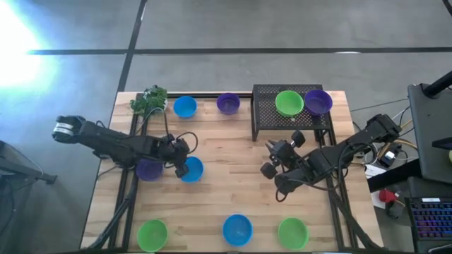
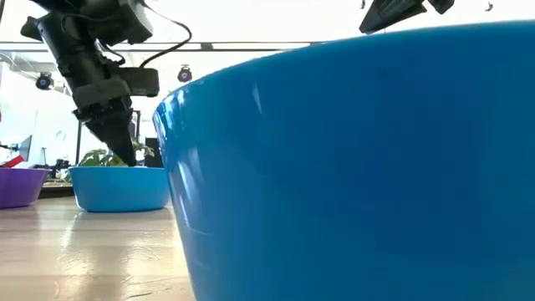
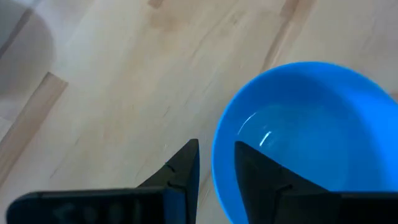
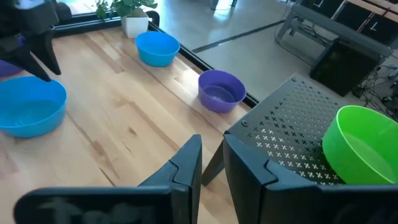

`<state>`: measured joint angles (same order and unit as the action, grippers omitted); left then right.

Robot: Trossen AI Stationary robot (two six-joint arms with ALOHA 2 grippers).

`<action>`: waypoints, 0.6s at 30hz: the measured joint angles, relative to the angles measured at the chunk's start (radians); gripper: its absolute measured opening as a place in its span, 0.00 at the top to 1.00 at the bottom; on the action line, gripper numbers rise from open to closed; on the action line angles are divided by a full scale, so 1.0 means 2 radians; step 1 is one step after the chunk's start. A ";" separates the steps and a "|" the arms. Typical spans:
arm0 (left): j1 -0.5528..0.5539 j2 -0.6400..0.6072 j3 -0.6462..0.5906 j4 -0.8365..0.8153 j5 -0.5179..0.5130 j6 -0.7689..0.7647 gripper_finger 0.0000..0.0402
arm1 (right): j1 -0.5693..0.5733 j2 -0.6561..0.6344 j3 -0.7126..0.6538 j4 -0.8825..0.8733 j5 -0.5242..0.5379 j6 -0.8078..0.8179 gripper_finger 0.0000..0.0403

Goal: Pick & Place Mini bowls
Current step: Put the middle blue bowl on the shelf

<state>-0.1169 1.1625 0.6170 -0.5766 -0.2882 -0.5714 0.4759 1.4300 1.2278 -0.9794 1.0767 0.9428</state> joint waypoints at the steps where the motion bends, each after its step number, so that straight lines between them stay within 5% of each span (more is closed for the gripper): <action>1: 0.000 0.005 0.000 0.000 0.000 0.001 0.77 | 0.000 0.000 0.000 0.000 0.001 0.000 0.84; 18: 0.002 0.070 0.000 0.014 -0.001 0.025 0.78 | 0.000 0.000 -0.001 0.009 0.017 -0.003 0.84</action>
<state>-0.1123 1.3027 0.6171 -0.5495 -0.2908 -0.5205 0.4759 1.4303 1.2255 -0.9613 1.1103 0.9377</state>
